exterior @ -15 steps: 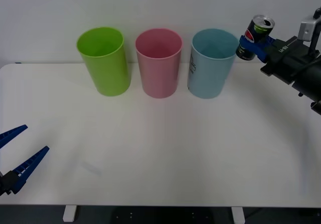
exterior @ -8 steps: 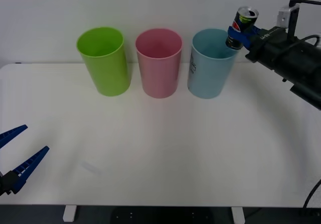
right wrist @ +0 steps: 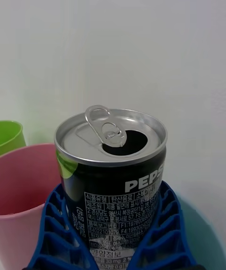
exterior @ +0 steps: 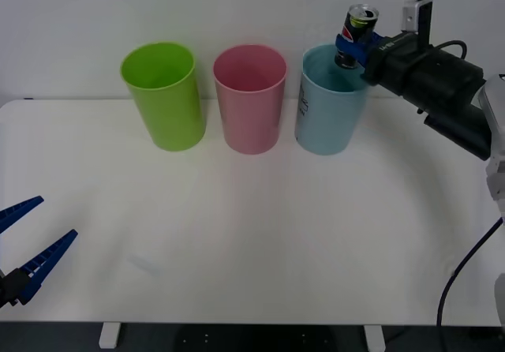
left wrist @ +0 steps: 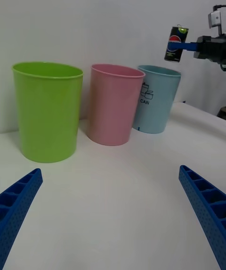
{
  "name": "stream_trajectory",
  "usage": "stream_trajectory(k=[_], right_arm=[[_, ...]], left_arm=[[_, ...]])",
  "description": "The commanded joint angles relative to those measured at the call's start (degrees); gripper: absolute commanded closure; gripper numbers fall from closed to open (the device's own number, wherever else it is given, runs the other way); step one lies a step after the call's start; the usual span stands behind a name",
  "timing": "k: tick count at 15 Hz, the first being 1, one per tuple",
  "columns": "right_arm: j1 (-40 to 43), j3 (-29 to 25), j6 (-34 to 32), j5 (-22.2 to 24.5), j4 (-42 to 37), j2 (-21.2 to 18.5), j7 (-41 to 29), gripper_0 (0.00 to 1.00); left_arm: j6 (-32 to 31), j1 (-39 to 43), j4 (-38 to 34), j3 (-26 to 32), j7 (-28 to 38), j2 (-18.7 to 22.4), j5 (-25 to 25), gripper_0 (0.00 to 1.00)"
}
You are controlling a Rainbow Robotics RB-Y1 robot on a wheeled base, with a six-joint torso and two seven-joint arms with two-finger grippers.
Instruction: Grasp the object on the table and drop it into the matching bin: aluminum can to the light blue bin, PET bottle to the pink bin.
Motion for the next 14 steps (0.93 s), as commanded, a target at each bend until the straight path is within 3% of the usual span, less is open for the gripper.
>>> stream_trajectory(k=[1, 8, 9, 10, 11, 12, 14], right_arm=[[-1.8, -0.1, 2.1, 1.8, 2.0, 1.4, 0.3, 1.0], [-2.1, -0.1, 3.8, 3.1, 2.1, 3.3, 1.0, 1.0], [-2.1, -0.2, 3.8, 3.1, 2.1, 3.3, 1.2, 0.96], [-2.1, -0.3, 3.9, 3.1, 2.1, 3.3, 1.4, 0.76], [-2.2, -0.4, 3.8, 3.1, 2.1, 3.3, 1.7, 0.35], [-2.1, -0.5, 3.8, 3.2, 2.1, 3.3, 2.1, 0.06], [-2.1, -0.8, 3.8, 3.2, 2.1, 3.3, 2.7, 0.0]], left_arm=[[0.0, 0.0, 0.0, 0.0, 0.0, 0.0, 0.0, 0.0], [0.0, 0.0, 0.0, 0.0, 0.0, 0.0, 0.0, 0.0], [0.0, 0.0, 0.0, 0.0, 0.0, 0.0, 0.0, 0.0], [0.0, 0.0, 0.0, 0.0, 0.0, 0.0, 0.0, 0.0], [0.0, 0.0, 0.0, 0.0, 0.0, 0.0, 0.0, 0.0], [0.0, 0.0, 0.0, 0.0, 0.0, 0.0, 0.0, 0.0], [0.0, 0.0, 0.0, 0.0, 0.0, 0.0, 0.0, 0.0]])
